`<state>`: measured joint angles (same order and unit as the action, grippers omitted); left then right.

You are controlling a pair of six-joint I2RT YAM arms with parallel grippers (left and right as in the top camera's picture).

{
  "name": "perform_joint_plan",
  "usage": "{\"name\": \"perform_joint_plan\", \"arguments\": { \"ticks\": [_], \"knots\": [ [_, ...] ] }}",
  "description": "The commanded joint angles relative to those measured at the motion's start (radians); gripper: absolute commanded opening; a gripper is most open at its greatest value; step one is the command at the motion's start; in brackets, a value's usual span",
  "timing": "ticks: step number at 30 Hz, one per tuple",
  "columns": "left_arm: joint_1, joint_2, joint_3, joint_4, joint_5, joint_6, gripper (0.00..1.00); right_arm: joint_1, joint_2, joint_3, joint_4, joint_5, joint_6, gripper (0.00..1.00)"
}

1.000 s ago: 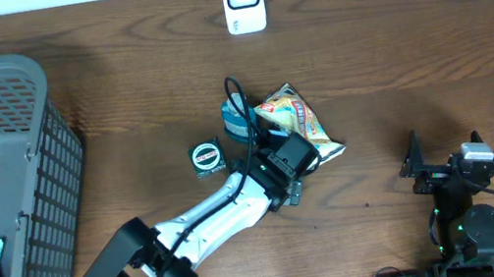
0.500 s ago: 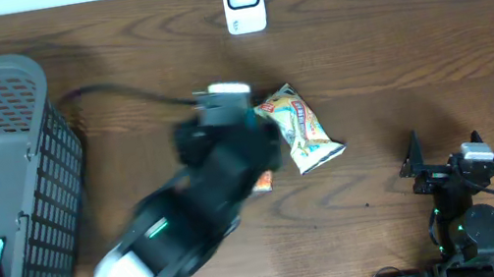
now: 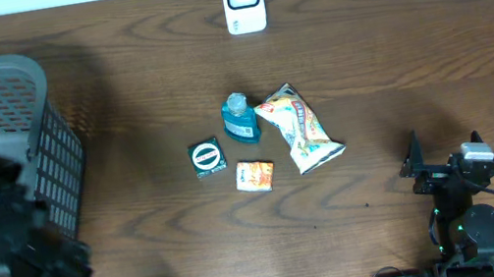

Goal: Scan the item barcode
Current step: 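Release the Kleenex pack below the teal bottle and withdraw, then reach into the basket and grasp the mint-green wipes packet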

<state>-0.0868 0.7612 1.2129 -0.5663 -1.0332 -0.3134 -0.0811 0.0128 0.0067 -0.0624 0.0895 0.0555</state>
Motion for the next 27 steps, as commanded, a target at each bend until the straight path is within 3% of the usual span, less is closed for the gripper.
{"name": "perform_joint_plan", "arguments": {
  "ticks": [1, 7, 10, 13, 18, 27],
  "knots": [
    [0.300, 0.060, 0.003, -0.076, 0.350, -0.040, 0.99, -0.003, -0.003, -0.001, -0.002, 0.009, -0.012, 0.99],
    [0.748, 0.276, 0.003, -0.220, 0.884, -0.097, 0.99, -0.003, -0.003, -0.001, -0.002, 0.010, -0.012, 0.99],
    [0.868, 0.399, 0.003, -0.234, 1.013, -0.096, 0.99, -0.003, -0.003, -0.001, -0.002, 0.009, -0.012, 0.99],
    [0.917, 0.518, 0.001, -0.237, 1.021, -0.082, 0.99, -0.003, -0.003, -0.001, -0.002, 0.009, -0.012, 0.99],
    [0.922, 0.698, -0.001, -0.229, 0.895, -0.067, 0.99, -0.003, -0.003, -0.001, -0.002, 0.009, -0.012, 0.99],
    [0.922, 0.986, -0.001, -0.186, 0.893, 0.150, 0.99, -0.003, -0.003, -0.001, -0.002, 0.009, -0.012, 0.99]
  ]
}}
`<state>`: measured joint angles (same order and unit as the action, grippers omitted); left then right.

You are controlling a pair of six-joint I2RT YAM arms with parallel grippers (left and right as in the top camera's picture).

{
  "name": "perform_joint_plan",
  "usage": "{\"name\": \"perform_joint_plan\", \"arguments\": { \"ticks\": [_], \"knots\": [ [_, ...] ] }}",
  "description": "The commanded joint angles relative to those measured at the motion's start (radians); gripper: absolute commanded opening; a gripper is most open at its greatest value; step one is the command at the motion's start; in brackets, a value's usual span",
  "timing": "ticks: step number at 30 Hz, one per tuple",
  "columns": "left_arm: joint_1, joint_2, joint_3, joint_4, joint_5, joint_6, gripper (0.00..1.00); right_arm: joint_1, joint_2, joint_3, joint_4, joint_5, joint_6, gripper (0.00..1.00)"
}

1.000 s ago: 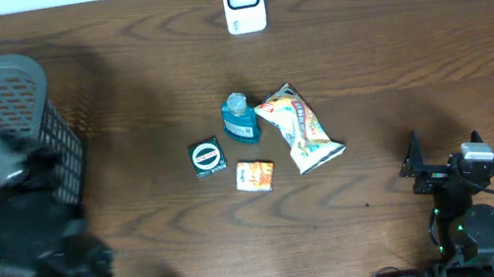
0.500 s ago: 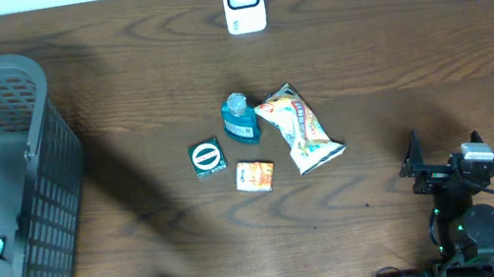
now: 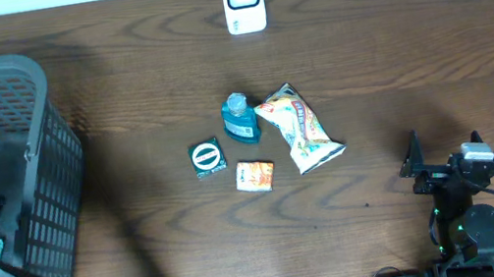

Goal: Scan the item barcode
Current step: 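Reach into the basket and grasp the mint-green wipes packet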

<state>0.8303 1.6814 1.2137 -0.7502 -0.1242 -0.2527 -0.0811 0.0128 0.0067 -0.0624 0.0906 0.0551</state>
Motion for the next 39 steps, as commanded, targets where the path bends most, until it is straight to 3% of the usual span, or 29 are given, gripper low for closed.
{"name": "perform_joint_plan", "arguments": {
  "ticks": [1, 13, 20, 27, 29, 32, 34, 37, 39],
  "knots": [
    [0.005, 0.100, -0.002, -0.007, -0.016, 0.093, 0.99, -0.003, -0.003, -0.001, -0.002, 0.008, -0.011, 0.99],
    [0.005, 0.206, -0.002, -0.002, -0.120, 0.091, 0.98, -0.003, -0.003, -0.001, -0.002, 0.008, -0.011, 0.99],
    [0.005, 0.196, -0.002, -0.031, -0.337, -0.049, 0.99, -0.003, -0.003, -0.001, -0.002, 0.008, -0.011, 0.99],
    [0.005, 0.197, -0.065, 0.006, -0.194, -0.067, 0.98, -0.003, -0.003, -0.001, -0.002, 0.008, -0.011, 0.99],
    [0.005, 0.197, -0.103, 0.024, -0.194, -0.068, 0.88, -0.003, -0.003, -0.001, -0.002, 0.008, -0.011, 0.99],
    [0.005, 0.197, -0.157, 0.063, -0.193, -0.075, 0.51, -0.003, -0.003, -0.001, -0.002, 0.008, -0.011, 0.99],
    [0.005, 0.197, -0.181, 0.078, -0.193, -0.101, 0.41, -0.003, -0.003, -0.001, -0.002, 0.008, -0.011, 0.99],
    [0.003, 0.197, -0.191, 0.078, -0.172, -0.127, 0.09, -0.003, -0.003, -0.001, -0.002, 0.008, -0.011, 0.99],
    [-0.004, 0.196, -0.189, 0.079, -0.117, -0.127, 0.08, -0.003, -0.003, -0.001, -0.002, 0.008, -0.011, 0.99]
  ]
}}
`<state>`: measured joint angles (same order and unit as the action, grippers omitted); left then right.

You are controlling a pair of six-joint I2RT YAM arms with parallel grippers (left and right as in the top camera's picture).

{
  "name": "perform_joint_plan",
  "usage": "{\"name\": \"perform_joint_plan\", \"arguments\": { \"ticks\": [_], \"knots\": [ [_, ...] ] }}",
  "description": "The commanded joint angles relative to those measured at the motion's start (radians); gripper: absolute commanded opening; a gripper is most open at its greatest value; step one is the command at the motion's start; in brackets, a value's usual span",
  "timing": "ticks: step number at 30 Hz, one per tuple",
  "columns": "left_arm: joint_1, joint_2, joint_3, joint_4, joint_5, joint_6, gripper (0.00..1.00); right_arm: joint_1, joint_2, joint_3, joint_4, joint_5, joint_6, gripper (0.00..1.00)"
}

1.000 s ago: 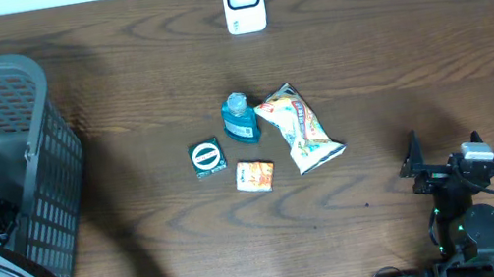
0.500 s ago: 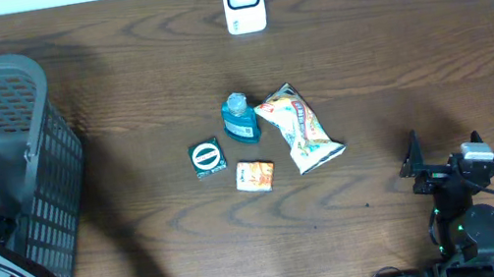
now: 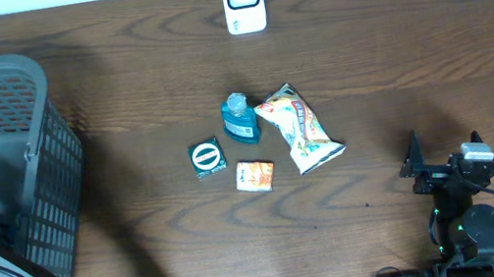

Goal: Scan the item barcode
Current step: 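Reach into the basket and grasp the mint-green wipes packet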

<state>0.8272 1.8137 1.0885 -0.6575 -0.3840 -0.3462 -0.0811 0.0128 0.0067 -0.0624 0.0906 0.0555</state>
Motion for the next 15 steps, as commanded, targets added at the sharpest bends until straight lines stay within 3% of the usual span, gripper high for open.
{"name": "perform_joint_plan", "arguments": {
  "ticks": [1, 8, 15],
  "knots": [
    [-0.008, 0.064, -0.060, -0.014, 0.175, -0.033, 0.08, -0.003, -0.003, -0.001, -0.002, 0.008, -0.012, 0.99],
    [-0.126, 0.032, 0.022, -0.019, 0.368, -0.033, 0.07, -0.003, -0.003, -0.001, -0.002, 0.008, -0.012, 0.99],
    [-0.304, -0.163, 0.114, -0.006, 0.373, -0.033, 0.08, -0.003, -0.003, -0.001, -0.002, 0.008, -0.012, 0.99]
  ]
}}
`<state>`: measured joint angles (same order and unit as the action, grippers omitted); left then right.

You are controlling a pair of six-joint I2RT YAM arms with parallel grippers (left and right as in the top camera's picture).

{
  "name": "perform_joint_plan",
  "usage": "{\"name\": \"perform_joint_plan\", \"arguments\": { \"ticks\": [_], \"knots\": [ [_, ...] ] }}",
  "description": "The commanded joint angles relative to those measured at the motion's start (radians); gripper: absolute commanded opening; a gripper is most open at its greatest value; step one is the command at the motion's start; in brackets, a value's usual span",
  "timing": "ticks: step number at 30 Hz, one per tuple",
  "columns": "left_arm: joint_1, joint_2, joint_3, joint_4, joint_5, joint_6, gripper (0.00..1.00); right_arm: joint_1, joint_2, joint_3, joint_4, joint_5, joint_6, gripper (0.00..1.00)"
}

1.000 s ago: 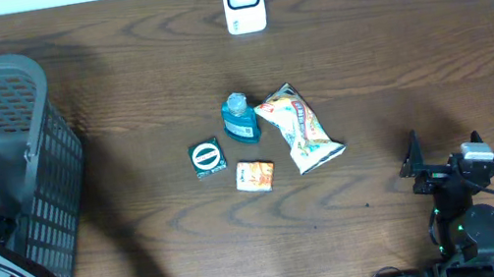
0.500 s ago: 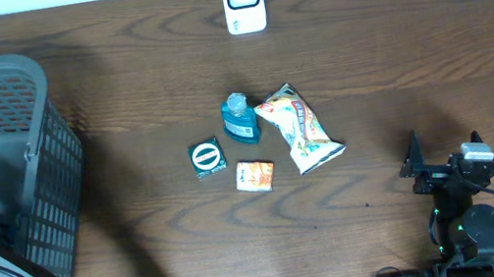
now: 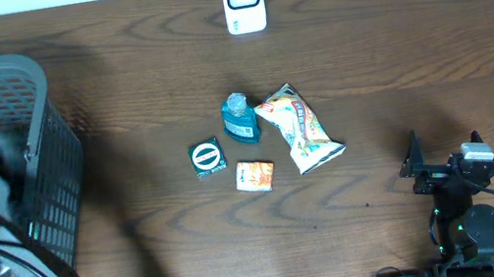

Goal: Scan the item barcode
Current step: 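Reach into the basket and grasp the mint-green wipes packet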

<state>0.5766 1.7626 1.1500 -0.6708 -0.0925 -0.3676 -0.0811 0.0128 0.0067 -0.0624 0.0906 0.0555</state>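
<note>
The white barcode scanner (image 3: 243, 0) stands at the table's far edge. Grouped mid-table are a blue bottle (image 3: 240, 118), a white and orange snack bag (image 3: 300, 130), a dark green box with a round label (image 3: 207, 158) and a small orange packet (image 3: 255, 175). My left arm is blurred and reaches over the grey basket (image 3: 42, 161) at the left. Its gripper is lost in the blur near the basket's inside. My right gripper (image 3: 415, 157) rests at the front right with its fingers together, holding nothing.
The tall grey mesh basket fills the left side of the table, with my left arm rising through it. The right arm's base and cable sit at the front right corner.
My left arm has shifted up and further over the basket and is blurred by motion. The items, the scanner and my right arm are where they were.
My left arm was a dark mass low over the basket's front. It then sat lower at the front left corner, then beside the basket's inner wall, and now reaches higher over the basket. The table items never moved.
</note>
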Motion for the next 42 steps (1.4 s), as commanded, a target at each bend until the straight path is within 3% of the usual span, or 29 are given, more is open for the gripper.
{"name": "perform_joint_plan", "arguments": {
  "ticks": [1, 6, 7, 8, 9, 11, 14, 22, 28, 31, 40, 42],
  "knots": [
    [-0.069, -0.146, 0.059, 0.014, 0.081, -0.011, 0.08, -0.003, -0.003, -0.001, -0.002, 0.008, -0.012, 0.99],
    [-0.098, -0.336, 0.061, 0.055, 0.013, -0.011, 0.07, -0.003, -0.003, -0.001, -0.002, 0.008, -0.012, 0.99],
    [-0.095, -0.356, 0.061, 0.049, -0.045, 0.017, 0.17, -0.003, -0.003, -0.001, -0.002, 0.008, -0.012, 0.99],
    [-0.095, -0.357, 0.060, 0.042, -0.058, 0.053, 0.42, -0.003, -0.003, -0.001, -0.002, 0.008, -0.012, 0.99],
    [-0.095, -0.345, 0.052, 0.023, -0.062, 0.134, 0.73, -0.003, -0.003, -0.001, -0.002, 0.008, -0.012, 0.99],
    [-0.095, -0.322, 0.037, 0.014, -0.063, 0.167, 0.90, -0.003, -0.003, -0.001, -0.002, 0.008, -0.012, 0.99],
    [-0.091, -0.265, 0.027, 0.005, -0.094, 0.169, 0.99, -0.003, -0.003, -0.001, -0.002, 0.008, -0.012, 0.99],
    [0.016, -0.088, 0.027, -0.043, -0.086, 0.164, 0.98, -0.003, -0.003, -0.001, -0.002, 0.008, -0.012, 0.99],
    [0.121, 0.047, 0.027, -0.039, 0.047, 0.166, 0.98, -0.003, -0.003, -0.001, -0.002, 0.008, -0.012, 0.99],
    [0.132, 0.113, 0.027, -0.034, 0.112, 0.211, 0.98, -0.003, -0.003, -0.001, -0.002, 0.008, -0.012, 0.99],
    [0.112, 0.167, 0.027, -0.020, 0.116, 0.237, 0.98, -0.003, -0.003, -0.001, -0.002, 0.008, -0.012, 0.99],
    [0.112, 0.162, 0.027, -0.021, 0.116, 0.237, 0.77, -0.003, -0.003, -0.001, -0.002, 0.008, -0.012, 0.99]
  ]
}}
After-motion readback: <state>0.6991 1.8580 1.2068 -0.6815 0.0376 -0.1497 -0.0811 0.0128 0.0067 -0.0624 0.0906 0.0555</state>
